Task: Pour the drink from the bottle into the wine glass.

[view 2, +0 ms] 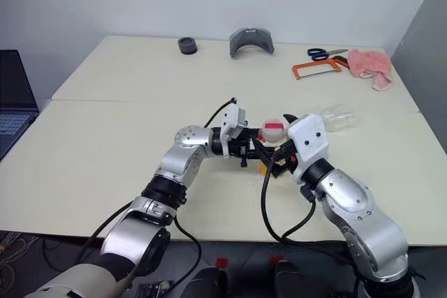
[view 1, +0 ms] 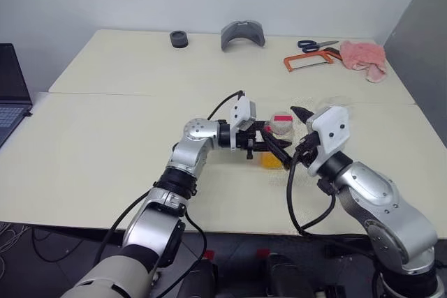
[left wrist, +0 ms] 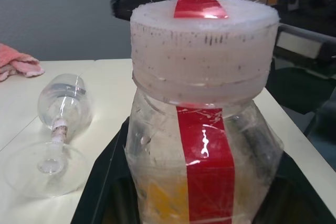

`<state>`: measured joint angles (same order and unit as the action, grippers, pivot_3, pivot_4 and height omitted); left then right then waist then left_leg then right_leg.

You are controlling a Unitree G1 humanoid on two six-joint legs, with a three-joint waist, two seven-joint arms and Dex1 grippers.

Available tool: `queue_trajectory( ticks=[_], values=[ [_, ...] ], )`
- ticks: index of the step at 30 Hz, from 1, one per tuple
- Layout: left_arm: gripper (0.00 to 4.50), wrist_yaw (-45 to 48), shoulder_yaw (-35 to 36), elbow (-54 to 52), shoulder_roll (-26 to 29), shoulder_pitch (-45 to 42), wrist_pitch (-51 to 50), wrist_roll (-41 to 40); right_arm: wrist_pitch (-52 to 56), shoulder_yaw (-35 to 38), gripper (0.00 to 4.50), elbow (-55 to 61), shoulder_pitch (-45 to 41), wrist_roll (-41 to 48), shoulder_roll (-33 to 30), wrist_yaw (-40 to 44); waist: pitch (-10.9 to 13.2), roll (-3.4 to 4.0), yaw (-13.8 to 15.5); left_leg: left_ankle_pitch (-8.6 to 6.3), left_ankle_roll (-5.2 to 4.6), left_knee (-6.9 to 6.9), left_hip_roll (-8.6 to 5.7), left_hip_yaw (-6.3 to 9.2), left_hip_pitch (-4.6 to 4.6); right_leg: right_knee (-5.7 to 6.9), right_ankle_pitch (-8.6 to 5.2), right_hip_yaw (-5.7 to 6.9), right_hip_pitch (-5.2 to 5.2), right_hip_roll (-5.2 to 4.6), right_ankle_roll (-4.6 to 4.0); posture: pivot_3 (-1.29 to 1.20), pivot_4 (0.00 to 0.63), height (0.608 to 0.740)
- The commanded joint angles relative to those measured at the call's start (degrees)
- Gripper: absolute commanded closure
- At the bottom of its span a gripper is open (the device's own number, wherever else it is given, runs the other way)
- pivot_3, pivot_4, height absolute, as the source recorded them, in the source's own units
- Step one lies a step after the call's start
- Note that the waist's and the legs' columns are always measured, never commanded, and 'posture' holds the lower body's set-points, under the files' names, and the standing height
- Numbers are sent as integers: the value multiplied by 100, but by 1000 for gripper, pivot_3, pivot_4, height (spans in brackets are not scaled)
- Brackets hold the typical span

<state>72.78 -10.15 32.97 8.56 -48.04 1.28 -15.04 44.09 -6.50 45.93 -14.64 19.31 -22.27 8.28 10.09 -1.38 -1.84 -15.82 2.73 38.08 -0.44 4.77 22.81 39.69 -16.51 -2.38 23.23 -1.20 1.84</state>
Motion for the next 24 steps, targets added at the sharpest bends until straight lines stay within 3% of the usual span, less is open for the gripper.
queue_trajectory(
  ticks=[1,4,7,13,19,21,24],
  values=[
    [2693,6,54,17,-90,-221,219,0,-207,24,0,65,-73,-150,212,-122,0,0,-4,0,0,0,0,0,-1,0,0,0,0,2,0,0,150,740],
    [2693,19,68,95,-86,-235,300,31,-198,91,0,51,-50,-137,351,-100,0,0,-5,-1,-1,0,0,-1,-1,0,0,0,0,3,0,0,150,740],
    [2693,21,87,149,-69,-241,362,56,-139,201,552,52,-46,39,504,-30,0,0,-4,-1,-2,0,0,0,0,1,0,0,0,3,0,0,150,740],
    [2693,28,88,153,-46,-225,399,68,-53,131,2652,96,-51,187,413,291,0,0,-5,-1,-3,0,0,0,0,1,0,0,0,3,0,0,150,740],
    [2694,64,98,119,-41,-206,375,57,-145,11,2695,-37,-87,312,74,861,0,0,-5,-2,-3,0,-1,0,0,1,0,1,0,3,0,0,150,740],
    [2696,138,93,88,-30,-215,336,34,-414,31,2695,-293,-224,436,-306,1554,0,0,-7,-2,-3,0,-2,-3,-1,0,0,1,0,3,0,0,150,740],
    [2698,348,49,23,12,-228,279,3,-1129,127,2695,-1076,-709,648,-1238,3291,0,0,-8,-2,-4,0,-5,-12,-2,-1,0,2,-2,4,0,0,150,740]
  ],
)
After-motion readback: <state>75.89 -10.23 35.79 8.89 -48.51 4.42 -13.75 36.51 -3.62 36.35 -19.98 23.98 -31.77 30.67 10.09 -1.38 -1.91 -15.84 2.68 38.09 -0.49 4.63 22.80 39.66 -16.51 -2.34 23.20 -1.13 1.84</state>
